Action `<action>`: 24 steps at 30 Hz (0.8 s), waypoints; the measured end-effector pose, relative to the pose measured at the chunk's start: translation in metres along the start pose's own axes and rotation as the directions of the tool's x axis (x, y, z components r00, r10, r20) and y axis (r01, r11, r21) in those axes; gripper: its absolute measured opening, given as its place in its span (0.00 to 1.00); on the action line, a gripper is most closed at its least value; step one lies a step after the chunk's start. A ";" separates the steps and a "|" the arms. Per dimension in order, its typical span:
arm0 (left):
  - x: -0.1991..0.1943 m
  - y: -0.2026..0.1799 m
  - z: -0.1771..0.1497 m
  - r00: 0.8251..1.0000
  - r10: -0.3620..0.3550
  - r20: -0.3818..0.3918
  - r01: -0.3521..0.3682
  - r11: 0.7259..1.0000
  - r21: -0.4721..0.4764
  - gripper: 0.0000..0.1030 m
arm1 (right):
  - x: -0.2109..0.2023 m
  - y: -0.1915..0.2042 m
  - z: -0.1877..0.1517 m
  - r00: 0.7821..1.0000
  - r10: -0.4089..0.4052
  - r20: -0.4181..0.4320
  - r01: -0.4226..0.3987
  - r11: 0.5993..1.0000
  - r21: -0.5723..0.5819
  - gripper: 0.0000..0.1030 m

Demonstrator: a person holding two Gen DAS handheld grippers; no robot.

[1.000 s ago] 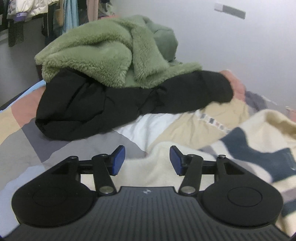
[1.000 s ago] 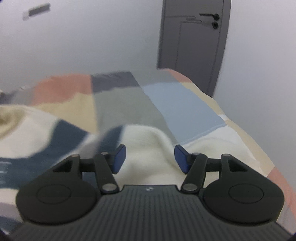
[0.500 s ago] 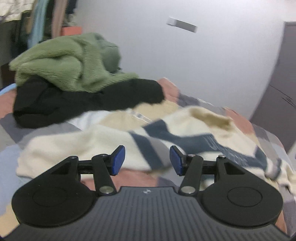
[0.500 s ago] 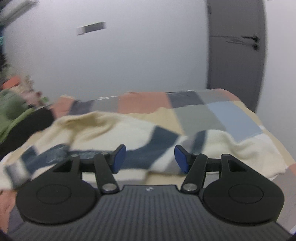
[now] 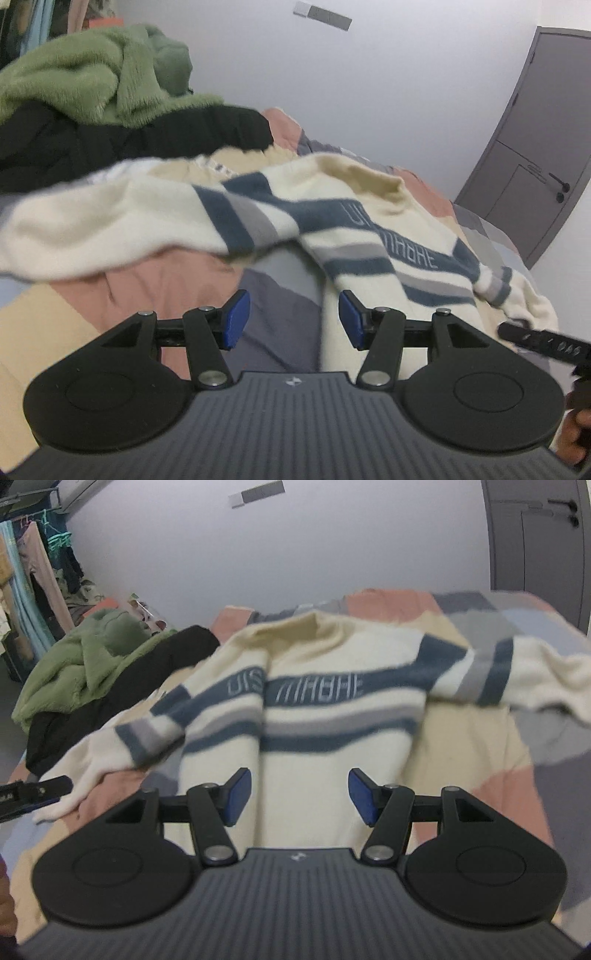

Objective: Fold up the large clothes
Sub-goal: 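Move both open grippers over the spread sweater body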

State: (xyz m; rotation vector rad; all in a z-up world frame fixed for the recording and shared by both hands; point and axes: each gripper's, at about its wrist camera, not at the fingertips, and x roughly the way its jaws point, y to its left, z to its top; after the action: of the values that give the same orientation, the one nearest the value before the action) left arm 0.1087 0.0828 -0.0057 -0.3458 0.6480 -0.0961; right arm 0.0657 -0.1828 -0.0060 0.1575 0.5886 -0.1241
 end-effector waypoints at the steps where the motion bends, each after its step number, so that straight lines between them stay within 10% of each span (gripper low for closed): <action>1: 0.001 0.001 -0.002 1.000 -0.007 -0.011 0.007 1.000 -0.010 0.57 | 0.001 -0.002 -0.005 1.000 0.006 -0.007 -0.006 1.000 0.012 0.64; 4: 0.008 0.001 -0.006 0.999 -0.012 -0.038 0.011 1.000 -0.014 0.57 | 0.007 -0.007 -0.020 0.999 0.007 -0.033 -0.005 0.999 0.053 0.80; 17: 0.048 0.007 -0.006 0.991 -0.009 -0.136 0.001 0.999 -0.054 0.57 | 0.023 -0.064 -0.048 0.994 -0.061 -0.096 0.088 0.947 0.309 0.80; 21: 0.059 0.000 -0.010 0.986 -0.050 -0.159 0.041 0.997 -0.061 0.57 | 0.036 -0.073 -0.054 0.990 0.026 -0.139 0.029 0.926 0.377 0.81; 24: 0.068 -0.002 -0.017 0.975 -0.120 -0.185 0.102 0.989 -0.105 0.57 | 0.041 -0.064 -0.056 0.987 0.037 -0.159 0.020 0.940 0.341 0.54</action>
State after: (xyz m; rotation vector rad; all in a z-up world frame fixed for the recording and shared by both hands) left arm 0.1524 0.0626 -0.0569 -0.4690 0.8250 -0.2076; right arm 0.0588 -0.2382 -0.0817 0.5122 0.7270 -0.2064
